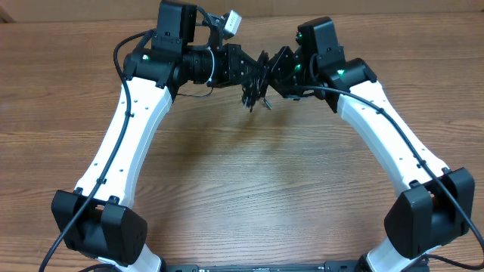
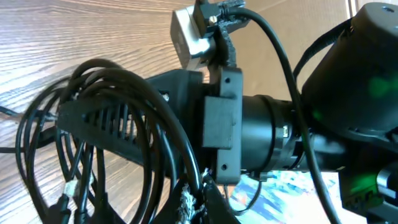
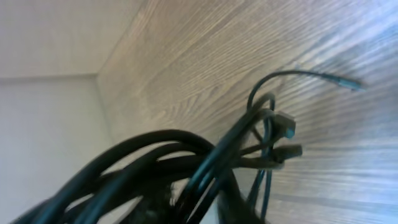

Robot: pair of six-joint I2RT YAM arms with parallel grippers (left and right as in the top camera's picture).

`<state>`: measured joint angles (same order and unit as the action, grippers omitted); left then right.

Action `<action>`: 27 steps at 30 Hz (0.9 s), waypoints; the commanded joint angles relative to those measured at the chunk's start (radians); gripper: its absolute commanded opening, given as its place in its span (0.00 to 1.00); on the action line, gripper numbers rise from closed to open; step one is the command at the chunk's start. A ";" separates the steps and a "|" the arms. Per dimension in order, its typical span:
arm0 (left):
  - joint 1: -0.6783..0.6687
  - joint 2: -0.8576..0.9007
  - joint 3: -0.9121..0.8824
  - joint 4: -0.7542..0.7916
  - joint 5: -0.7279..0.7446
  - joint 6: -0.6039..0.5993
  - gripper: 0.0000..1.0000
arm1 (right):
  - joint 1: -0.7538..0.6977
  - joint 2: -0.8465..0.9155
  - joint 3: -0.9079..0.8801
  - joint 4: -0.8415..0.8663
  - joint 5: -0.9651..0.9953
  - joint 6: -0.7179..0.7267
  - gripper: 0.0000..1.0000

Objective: Untangle cables
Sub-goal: 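Grasp a cable strand from the bundle with the right gripper, then pull the grippers apart to stretch the cables between them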

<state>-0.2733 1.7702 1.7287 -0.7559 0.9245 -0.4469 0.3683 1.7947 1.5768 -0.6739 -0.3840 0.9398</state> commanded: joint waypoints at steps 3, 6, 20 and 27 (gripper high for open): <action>0.000 0.003 0.008 0.005 0.043 -0.014 0.04 | 0.000 0.003 -0.005 -0.139 0.083 -0.174 0.04; 0.008 0.003 0.008 0.004 0.017 -0.013 0.04 | -0.021 -0.007 -0.005 -0.269 0.140 -0.272 0.04; -0.026 0.129 0.007 -0.163 -0.057 0.228 0.45 | -0.049 -0.224 -0.004 -0.515 0.318 -0.346 0.04; -0.061 0.226 0.007 -0.164 0.090 0.340 0.74 | -0.048 -0.224 -0.004 -0.520 0.268 -0.356 0.04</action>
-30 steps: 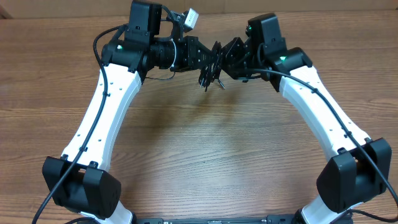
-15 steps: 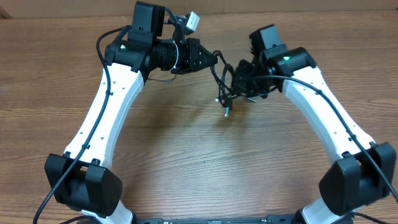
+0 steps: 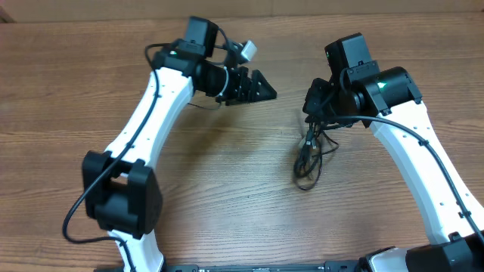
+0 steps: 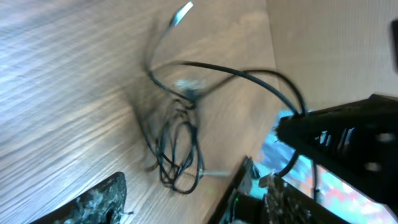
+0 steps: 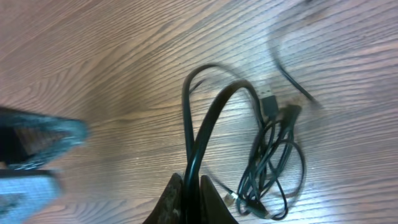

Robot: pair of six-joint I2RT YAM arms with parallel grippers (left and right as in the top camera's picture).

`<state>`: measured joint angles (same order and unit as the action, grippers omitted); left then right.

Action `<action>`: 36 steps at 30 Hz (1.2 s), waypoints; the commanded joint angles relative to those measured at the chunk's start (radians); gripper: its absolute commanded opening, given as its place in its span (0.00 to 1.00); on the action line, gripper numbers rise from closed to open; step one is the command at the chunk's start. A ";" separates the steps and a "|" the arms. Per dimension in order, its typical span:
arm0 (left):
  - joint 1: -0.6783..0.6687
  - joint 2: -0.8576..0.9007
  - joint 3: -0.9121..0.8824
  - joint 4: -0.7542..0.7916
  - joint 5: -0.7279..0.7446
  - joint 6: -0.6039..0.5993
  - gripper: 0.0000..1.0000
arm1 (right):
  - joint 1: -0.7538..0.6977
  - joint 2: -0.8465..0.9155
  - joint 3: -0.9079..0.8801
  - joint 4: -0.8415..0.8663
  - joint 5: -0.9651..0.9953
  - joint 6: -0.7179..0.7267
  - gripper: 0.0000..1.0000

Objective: Untangle cables
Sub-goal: 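Pull the grippers apart to stretch the cables between them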

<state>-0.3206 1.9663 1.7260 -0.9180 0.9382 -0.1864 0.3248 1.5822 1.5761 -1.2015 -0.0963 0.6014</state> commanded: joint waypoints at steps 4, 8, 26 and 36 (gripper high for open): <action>-0.021 0.073 0.010 -0.001 0.075 0.092 0.75 | -0.005 -0.011 0.010 0.021 -0.126 -0.059 0.04; -0.022 0.099 0.010 0.002 0.068 0.154 0.75 | -0.007 -0.024 0.055 0.018 -0.231 -0.080 0.04; 0.042 0.101 0.010 0.458 0.608 0.216 0.76 | -0.007 -0.197 0.477 0.017 -0.499 -0.127 0.04; 0.093 0.047 0.011 0.752 0.595 -0.059 0.70 | -0.007 -0.199 0.529 0.014 -0.500 -0.108 0.04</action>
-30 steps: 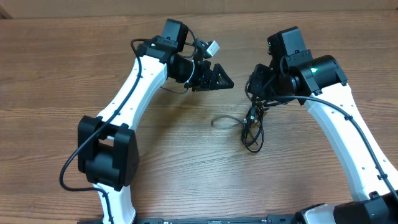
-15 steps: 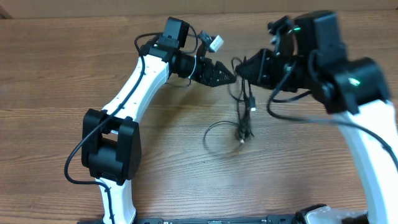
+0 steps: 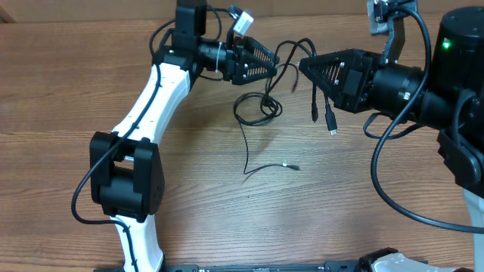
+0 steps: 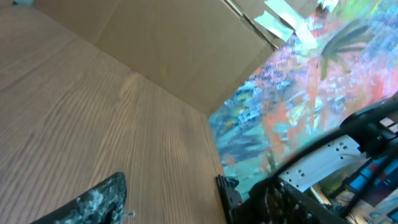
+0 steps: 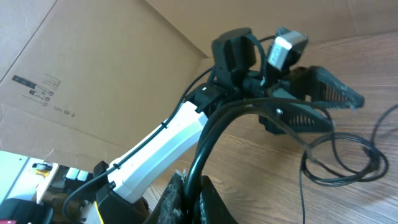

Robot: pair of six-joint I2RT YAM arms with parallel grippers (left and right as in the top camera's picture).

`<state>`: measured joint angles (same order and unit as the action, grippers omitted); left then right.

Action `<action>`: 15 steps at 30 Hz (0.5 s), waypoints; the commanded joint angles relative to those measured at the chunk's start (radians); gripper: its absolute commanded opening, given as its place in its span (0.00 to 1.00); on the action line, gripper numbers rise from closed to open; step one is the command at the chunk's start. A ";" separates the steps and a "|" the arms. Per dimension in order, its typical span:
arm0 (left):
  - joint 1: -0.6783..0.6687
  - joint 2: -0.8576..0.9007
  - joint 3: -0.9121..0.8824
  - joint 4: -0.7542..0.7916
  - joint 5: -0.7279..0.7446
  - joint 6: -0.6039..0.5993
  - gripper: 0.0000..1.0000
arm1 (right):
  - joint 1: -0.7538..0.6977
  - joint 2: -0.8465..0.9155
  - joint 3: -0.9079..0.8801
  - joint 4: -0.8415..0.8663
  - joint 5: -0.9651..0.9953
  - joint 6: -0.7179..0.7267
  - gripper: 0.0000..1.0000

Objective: Untangle cables
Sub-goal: 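Pull the grippers apart to stretch the cables between them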

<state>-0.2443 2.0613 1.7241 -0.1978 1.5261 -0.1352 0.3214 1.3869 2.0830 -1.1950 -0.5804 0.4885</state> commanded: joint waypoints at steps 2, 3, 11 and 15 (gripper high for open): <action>0.019 -0.065 0.013 0.036 -0.024 -0.119 0.63 | -0.004 -0.003 0.022 0.006 -0.006 0.004 0.04; 0.019 -0.072 0.013 0.036 -0.039 -0.124 0.59 | -0.004 -0.003 0.022 0.003 -0.004 0.004 0.03; -0.017 -0.092 0.013 0.037 -0.034 -0.140 0.68 | -0.004 -0.003 0.022 -0.012 -0.005 0.004 0.04; -0.024 -0.092 0.013 0.068 0.056 -0.136 0.74 | -0.004 -0.002 0.018 -0.027 0.034 0.000 0.04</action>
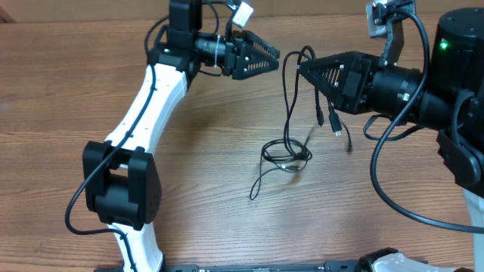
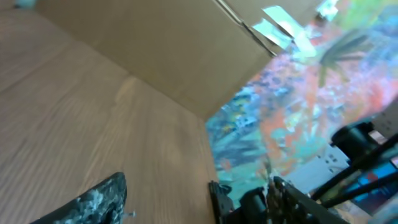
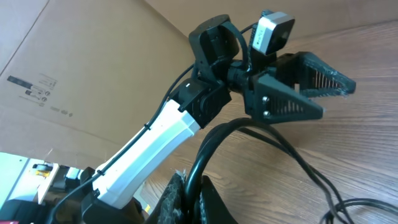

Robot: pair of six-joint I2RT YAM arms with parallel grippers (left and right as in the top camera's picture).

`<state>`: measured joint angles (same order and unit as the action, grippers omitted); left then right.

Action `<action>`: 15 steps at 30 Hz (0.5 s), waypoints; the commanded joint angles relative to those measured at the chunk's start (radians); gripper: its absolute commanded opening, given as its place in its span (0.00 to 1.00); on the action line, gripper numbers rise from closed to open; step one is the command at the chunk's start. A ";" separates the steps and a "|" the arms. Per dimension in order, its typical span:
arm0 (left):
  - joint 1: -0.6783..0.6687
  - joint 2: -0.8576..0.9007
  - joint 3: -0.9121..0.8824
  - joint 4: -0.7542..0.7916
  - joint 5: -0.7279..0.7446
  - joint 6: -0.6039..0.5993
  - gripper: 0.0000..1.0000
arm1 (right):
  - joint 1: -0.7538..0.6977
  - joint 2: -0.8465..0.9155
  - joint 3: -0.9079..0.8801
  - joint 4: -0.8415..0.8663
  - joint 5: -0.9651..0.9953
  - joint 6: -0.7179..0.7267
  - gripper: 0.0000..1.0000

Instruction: Untangle cables

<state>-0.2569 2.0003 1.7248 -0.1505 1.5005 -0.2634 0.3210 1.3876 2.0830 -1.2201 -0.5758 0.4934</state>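
A black cable (image 1: 287, 106) hangs from my right gripper (image 1: 302, 68), which is shut on it above the table's right half. Its lower part lies as a small loop (image 1: 286, 157) on the wood, with a thin tail trailing left. Two plug ends (image 1: 336, 128) dangle beside it. In the right wrist view the cable (image 3: 217, 140) runs up out of the shut right gripper (image 3: 189, 190). My left gripper (image 1: 272, 60) is raised at the back, open and holding nothing, a little left of the cable. Its fingers (image 2: 93, 199) stand wide apart.
A wooden table (image 1: 189, 196) carries everything. Cardboard walls (image 3: 81, 56) stand behind it. A colourful patterned sheet (image 2: 292, 106) lies beyond the table's edge. The left arm's white link (image 1: 140, 106) reaches up the left side.
The cable's loop lay on the table just below the left gripper, strands close to its jaws. Now it hangs from the right gripper, with the loop nearer the middle. The left gripper stands apart.
First both grippers met at the back of the table on a tangled bundle. Then the left was open and apart while the right was shut on the cable, bundle on the wood. Later the right held it high, strands spread. Now it hangs in one long run.
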 commanded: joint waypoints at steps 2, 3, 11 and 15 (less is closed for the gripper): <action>-0.012 -0.032 0.012 0.026 0.082 -0.007 0.76 | -0.003 0.003 0.017 -0.013 0.063 -0.005 0.04; -0.013 -0.032 0.012 0.025 0.082 -0.006 0.77 | -0.003 0.008 0.017 -0.014 0.063 -0.005 0.04; -0.020 -0.031 0.011 0.024 0.082 -0.002 0.77 | -0.003 0.097 0.017 -0.026 0.072 -0.005 0.04; 0.021 -0.031 0.011 -0.015 0.029 -0.006 0.73 | -0.004 0.132 0.017 -0.076 0.171 0.044 0.04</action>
<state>-0.2672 1.9991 1.7248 -0.1352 1.5555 -0.2630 0.3210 1.5009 2.0830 -1.2697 -0.5030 0.4976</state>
